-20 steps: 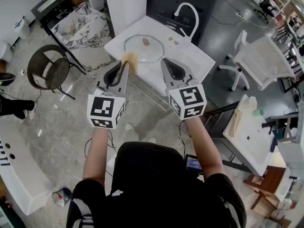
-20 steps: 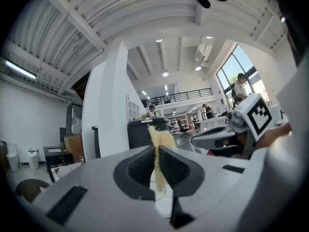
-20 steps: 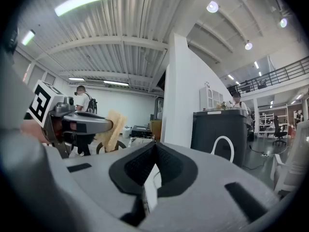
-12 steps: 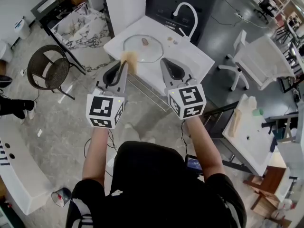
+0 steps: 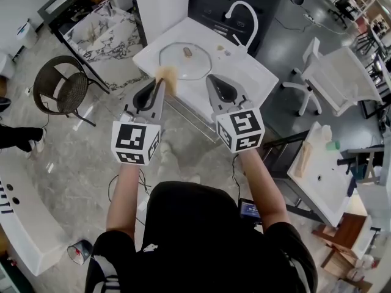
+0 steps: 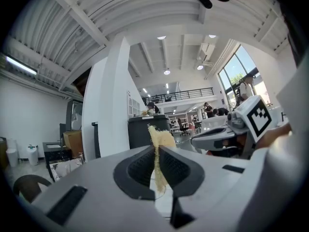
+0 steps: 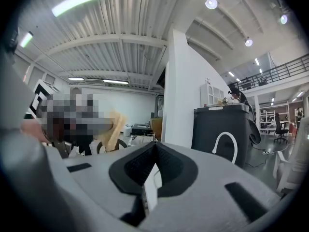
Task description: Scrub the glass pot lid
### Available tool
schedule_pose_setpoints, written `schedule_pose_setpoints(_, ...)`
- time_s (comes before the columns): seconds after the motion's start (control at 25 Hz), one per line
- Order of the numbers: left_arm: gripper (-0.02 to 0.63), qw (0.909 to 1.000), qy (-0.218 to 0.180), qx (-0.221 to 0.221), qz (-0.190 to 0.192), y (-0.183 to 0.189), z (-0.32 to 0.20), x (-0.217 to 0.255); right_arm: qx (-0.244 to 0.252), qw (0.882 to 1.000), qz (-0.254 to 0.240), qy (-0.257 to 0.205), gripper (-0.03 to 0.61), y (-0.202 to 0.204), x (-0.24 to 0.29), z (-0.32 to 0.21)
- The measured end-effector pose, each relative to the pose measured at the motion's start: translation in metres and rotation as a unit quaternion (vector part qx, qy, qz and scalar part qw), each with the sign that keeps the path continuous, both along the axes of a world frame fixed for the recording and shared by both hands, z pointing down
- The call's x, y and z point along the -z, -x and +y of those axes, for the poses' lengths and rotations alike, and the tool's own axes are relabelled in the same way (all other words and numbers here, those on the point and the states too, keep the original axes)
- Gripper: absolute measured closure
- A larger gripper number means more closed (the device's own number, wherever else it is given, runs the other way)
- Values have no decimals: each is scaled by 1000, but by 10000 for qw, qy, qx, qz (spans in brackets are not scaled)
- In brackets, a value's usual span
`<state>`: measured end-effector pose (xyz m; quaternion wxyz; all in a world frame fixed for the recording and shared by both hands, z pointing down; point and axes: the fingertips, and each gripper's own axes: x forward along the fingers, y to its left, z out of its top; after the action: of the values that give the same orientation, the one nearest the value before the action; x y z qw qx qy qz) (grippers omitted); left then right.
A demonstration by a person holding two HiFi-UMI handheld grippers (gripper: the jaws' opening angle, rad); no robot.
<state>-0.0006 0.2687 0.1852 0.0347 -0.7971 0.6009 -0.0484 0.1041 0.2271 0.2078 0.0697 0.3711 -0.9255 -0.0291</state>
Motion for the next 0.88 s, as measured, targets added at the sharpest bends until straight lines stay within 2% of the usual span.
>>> schedule_pose_setpoints(0.4,597,9999,79,-41,57,27,-46,-8,6,10000,27,-21,581,32,-3,-45)
schedule_pose_setpoints(0.88,597,9996,146,-156,179,74,-131,-4,-79,9999,114,32,581,78,2,-127)
